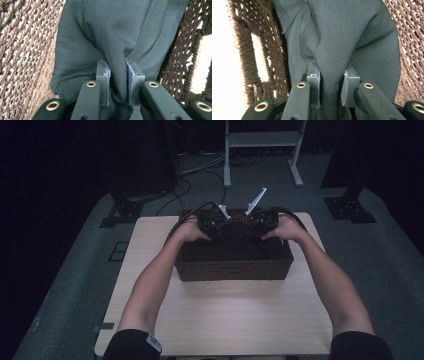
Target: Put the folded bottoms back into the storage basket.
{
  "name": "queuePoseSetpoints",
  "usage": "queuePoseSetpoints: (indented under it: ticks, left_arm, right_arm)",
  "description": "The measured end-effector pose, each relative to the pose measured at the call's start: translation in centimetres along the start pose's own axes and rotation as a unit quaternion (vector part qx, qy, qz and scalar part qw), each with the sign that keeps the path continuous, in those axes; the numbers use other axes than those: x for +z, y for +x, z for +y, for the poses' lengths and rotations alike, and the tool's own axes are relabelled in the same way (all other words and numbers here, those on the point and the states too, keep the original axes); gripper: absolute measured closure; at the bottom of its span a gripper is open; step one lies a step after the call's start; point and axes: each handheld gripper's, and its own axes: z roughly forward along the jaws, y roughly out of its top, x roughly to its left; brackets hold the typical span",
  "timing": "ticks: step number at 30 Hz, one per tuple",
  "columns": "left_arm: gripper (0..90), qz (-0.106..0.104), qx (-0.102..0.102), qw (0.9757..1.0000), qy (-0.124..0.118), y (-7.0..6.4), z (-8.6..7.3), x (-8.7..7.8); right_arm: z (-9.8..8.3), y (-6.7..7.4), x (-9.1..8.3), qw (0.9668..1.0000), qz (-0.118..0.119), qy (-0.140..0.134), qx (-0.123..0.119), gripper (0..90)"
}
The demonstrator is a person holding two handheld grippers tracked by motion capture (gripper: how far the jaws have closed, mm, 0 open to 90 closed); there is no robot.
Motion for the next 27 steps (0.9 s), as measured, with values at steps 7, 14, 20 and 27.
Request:
queuePoseSetpoints:
  ticks: [7, 14, 20, 27]
  left_arm:
    - [75.1, -0.004, -0.003, 1.0000, 0.002, 0.0, -0.1, 0.7]
    - [75.1, -0.007, -0.008, 0.9999, 0.000, -0.3, -0.4, 1.5]
    - [75.0, -0.003, -0.006, 0.9999, 0.008, -0.2, -0.6, 1.7]
    - [75.0, 0.002, -0.009, 0.9999, 0.006, -0.2, -0.6, 2.0]
  right_arm:
    - [-0.6, -0.2, 0.6, 1.0000, 0.002, -0.003, 0.007, 72.0]
    - [-0.8, -0.1, 1.2, 0.9999, -0.001, 0.009, 0.008, 71.8]
    - [-0.7, -0.1, 1.7, 0.9999, -0.002, 0.012, 0.006, 71.5]
    - [-0.7, -0.2, 1.9, 0.9998, -0.005, 0.016, 0.010, 71.0]
